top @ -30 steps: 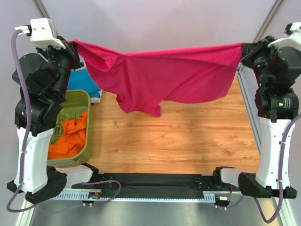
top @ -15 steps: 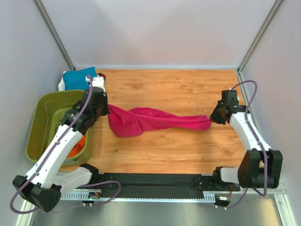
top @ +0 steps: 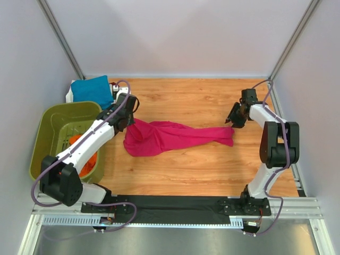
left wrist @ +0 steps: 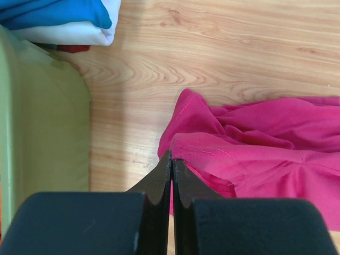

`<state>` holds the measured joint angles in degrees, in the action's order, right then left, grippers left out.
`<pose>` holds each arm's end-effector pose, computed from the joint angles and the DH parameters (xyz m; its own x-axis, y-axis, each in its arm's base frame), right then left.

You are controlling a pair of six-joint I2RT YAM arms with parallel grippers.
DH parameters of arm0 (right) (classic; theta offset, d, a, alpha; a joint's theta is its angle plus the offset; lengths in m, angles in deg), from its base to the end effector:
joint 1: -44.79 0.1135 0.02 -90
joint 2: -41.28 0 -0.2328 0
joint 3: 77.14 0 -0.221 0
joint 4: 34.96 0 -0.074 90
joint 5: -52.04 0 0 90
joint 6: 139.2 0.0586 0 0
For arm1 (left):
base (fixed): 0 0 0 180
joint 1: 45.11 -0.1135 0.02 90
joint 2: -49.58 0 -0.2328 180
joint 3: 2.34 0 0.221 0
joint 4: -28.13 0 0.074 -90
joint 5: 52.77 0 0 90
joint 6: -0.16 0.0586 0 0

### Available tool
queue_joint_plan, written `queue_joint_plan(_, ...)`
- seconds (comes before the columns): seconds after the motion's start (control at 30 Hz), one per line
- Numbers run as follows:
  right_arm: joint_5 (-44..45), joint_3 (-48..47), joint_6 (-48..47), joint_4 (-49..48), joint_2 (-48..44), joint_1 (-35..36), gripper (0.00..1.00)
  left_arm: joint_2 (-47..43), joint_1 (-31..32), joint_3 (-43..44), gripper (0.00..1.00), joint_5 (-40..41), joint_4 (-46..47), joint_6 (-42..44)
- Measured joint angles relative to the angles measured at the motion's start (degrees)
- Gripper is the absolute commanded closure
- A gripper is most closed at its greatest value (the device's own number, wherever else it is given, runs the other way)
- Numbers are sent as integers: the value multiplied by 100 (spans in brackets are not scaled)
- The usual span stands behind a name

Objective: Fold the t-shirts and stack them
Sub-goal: Flatten the tshirt out

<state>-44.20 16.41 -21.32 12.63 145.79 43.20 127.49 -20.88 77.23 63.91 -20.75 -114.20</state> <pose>0.3430 -0.0031 0.1499 -0.8130 0.4876 -0.3181 0.4106 0.8676 0.2803 0.2643 -0.0901 0.2548 -0.6463 -0.1133 -0.7547 -0.1953 0.9805 0.0201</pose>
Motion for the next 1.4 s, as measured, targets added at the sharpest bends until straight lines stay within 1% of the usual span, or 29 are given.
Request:
queue_joint_plan(0.03, -22, 22, -35, -2, -57, 0, 41, 61, 0, 0, 100, -4, 13, 0)
queue_joint_plan(0.07, -33, 61, -37, 0, -129, 0, 29, 98, 0, -2, 100, -9, 35, 0)
queue_joint_plan(0.1, -39, 149, -31, 0, -262, 0, 26, 109, 0, -2, 100, -20, 55, -2)
queue_joint_plan(0.17, -44, 431, -68, -9, -645, 0, 25, 107, 0, -2, 100, -52, 129, -9)
queue_joint_plan(0.33, -28, 1255, 146, 46, -1917, 0, 29, 107, 0, -52, 100, -184, 299, -81)
queue_joint_plan(0.47, -55, 1945, 442, -284, -2533, 0, 34, 107, 0, -116, 100, -286, 352, -116)
queue_joint_plan(0.63, -101, 2398, 557, -529, -2417, 0, 36, 92, 0, -133, 100, -365, 380, -127)
queue_joint_plan(0.77, -138, 2457, 533, -793, -2177, 0, 39, 37, 0, -168, 100, -369, 389, -127)
queue_joint_plan(0.8, -142, 2474, 529, -901, -2144, 0, 40, 26, 0, -177, 100, -369, 400, -127)
queue_joint_plan(0.9, -157, 2601, 529, -1263, -2129, 0, 41, 9, 0, -203, 100, -369, 426, -127)
queue_joint_plan(0.97, -186, 2688, 527, -1453, -2122, 0, 45, 9, 0, -208, 100, -369, 428, -127)
queue_joint_plan(1.03, -227, 2732, 531, -1572, -2103, 0, 46, 9, 0, -208, 100, -369, 426, -127)
queue_joint_plan(1.07, -247, 2739, 531, -1644, -2079, 0, 49, 9, 0, -208, 100, -369, 426, -127)
queue_joint_plan(1.1, -275, 2741, 531, -1709, -2044, 0, 54, 9, 0, -208, 100, -369, 426, -127)
queue_joint_plan(1.13, -308, 2743, 535, -1764, -2004, 0, 65, 9, 0, -208, 100, -372, 426, -127)
queue_joint_plan(1.2, -380, 2743, 535, -1847, -1932, 0, 79, 9, 0, -208, 100, -372, 426, -127)
queue_joint_plan(1.23, -407, 2743, 553, -1856, -1919, 2, 88, 9, 0, -208, 100, -372, 426, -129)
queue_joint_plan(1.27, -444, 2741, 557, -1849, -1919, 0, 91, 9, 0, -208, 100, -374, 424, -129)
queue_joint_plan(1.3, -476, 2726, 581, -1834, -1919, 2, 93, 9, 0, -208, 100, -374, 426, -129)
queue_joint_plan(1.4, -542, 2579, 636, -1683, -1932, 0, 92, -13, 0, -208, 100, -385, 422, -131)
